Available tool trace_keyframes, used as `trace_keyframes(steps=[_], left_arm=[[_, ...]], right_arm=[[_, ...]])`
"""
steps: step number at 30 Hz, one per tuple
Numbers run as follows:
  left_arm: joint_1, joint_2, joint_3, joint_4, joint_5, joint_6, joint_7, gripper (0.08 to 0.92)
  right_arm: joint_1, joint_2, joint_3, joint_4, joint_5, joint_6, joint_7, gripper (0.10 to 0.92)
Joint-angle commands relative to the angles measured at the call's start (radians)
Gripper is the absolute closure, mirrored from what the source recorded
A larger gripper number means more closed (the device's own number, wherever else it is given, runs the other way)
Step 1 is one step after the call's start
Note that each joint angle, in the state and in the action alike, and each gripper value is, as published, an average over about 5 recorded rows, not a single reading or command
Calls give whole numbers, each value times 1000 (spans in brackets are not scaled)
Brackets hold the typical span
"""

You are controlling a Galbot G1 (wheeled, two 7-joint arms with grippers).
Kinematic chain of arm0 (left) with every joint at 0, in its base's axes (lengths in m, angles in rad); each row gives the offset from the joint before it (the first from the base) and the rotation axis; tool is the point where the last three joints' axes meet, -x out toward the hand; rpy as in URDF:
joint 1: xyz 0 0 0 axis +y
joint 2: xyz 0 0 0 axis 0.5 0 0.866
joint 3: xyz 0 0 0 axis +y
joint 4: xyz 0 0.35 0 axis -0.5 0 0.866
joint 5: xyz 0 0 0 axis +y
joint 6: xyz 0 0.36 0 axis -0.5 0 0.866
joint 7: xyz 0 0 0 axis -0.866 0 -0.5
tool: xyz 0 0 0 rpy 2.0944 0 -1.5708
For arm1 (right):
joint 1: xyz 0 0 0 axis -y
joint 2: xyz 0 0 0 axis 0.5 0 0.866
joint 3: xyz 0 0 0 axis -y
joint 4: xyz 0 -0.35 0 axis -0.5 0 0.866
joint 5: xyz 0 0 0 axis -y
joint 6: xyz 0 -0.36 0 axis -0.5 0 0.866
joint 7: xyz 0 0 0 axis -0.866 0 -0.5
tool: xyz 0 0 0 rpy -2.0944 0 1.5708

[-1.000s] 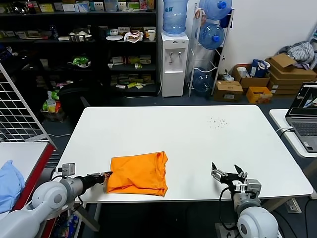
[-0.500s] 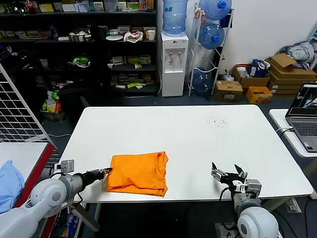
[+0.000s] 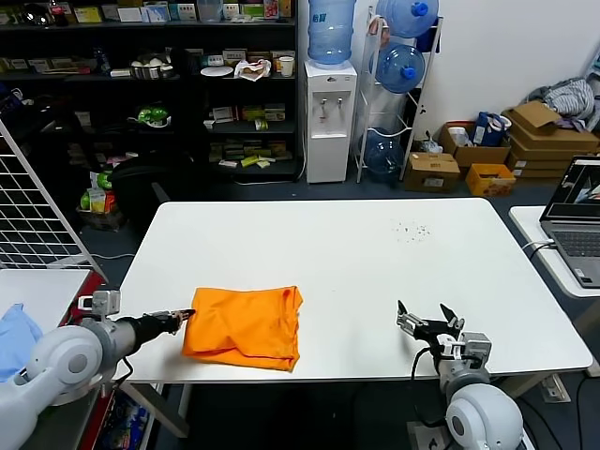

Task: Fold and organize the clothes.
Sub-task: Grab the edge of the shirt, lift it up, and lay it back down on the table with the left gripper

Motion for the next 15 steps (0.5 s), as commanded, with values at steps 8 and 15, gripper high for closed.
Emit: trace_keyframes(steps=[8, 15], left_arm=[[30, 196, -97, 22, -48, 22, -113, 908], [38, 235, -154, 77, -54, 22, -132, 908]], right_arm=[[40, -17, -16, -26, -2, 32, -18, 104], [51, -18, -22, -44, -7, 46, -28, 104]])
